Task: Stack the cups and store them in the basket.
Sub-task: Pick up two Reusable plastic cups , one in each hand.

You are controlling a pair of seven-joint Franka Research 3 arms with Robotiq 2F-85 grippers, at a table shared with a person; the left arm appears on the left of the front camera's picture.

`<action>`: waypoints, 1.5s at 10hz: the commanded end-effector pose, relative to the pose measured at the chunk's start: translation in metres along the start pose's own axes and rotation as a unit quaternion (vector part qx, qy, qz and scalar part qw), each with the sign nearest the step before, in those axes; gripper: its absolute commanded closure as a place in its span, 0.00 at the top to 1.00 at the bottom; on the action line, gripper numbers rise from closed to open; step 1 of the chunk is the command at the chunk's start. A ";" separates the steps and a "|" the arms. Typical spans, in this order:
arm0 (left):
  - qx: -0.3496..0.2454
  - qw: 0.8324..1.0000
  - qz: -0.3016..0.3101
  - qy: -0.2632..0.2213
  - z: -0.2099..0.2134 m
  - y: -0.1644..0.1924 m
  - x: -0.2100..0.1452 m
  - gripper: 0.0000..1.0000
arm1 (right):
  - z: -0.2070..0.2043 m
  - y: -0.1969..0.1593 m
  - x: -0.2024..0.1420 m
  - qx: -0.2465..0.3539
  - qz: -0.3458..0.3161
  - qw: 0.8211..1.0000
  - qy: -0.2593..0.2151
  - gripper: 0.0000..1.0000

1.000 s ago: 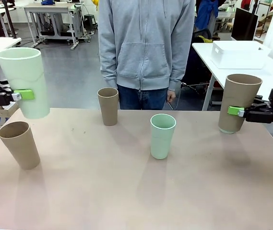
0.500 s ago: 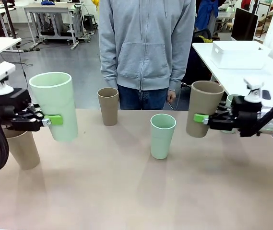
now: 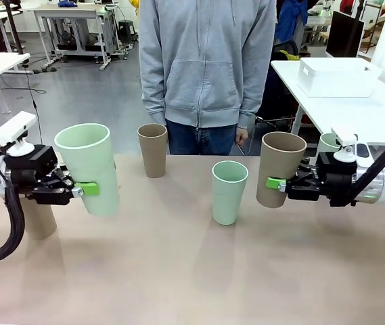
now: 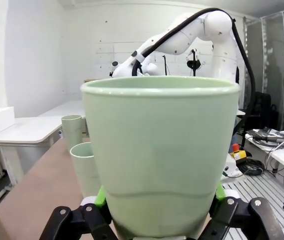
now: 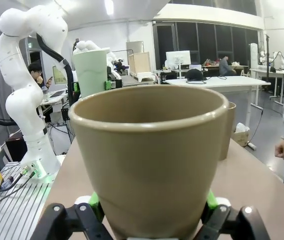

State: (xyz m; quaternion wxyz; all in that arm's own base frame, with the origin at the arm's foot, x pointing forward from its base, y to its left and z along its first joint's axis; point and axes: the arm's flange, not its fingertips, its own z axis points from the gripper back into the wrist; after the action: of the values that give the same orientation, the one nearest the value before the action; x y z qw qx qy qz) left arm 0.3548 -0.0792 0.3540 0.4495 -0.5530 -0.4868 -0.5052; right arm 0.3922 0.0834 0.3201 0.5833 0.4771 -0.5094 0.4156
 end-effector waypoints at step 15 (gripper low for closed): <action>0.018 0.999 -0.042 -0.019 -0.010 -0.042 0.019 0.85 | 0.093 0.137 0.029 -0.004 0.030 0.999 -0.023 0.84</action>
State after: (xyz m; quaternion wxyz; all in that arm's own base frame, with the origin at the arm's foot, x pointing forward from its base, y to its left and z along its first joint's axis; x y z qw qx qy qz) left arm 0.3668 -0.0745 0.3623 0.4322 -0.5287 -0.5175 -0.5157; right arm 0.3643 -0.0310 0.3629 0.5552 0.4661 -0.5320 0.4375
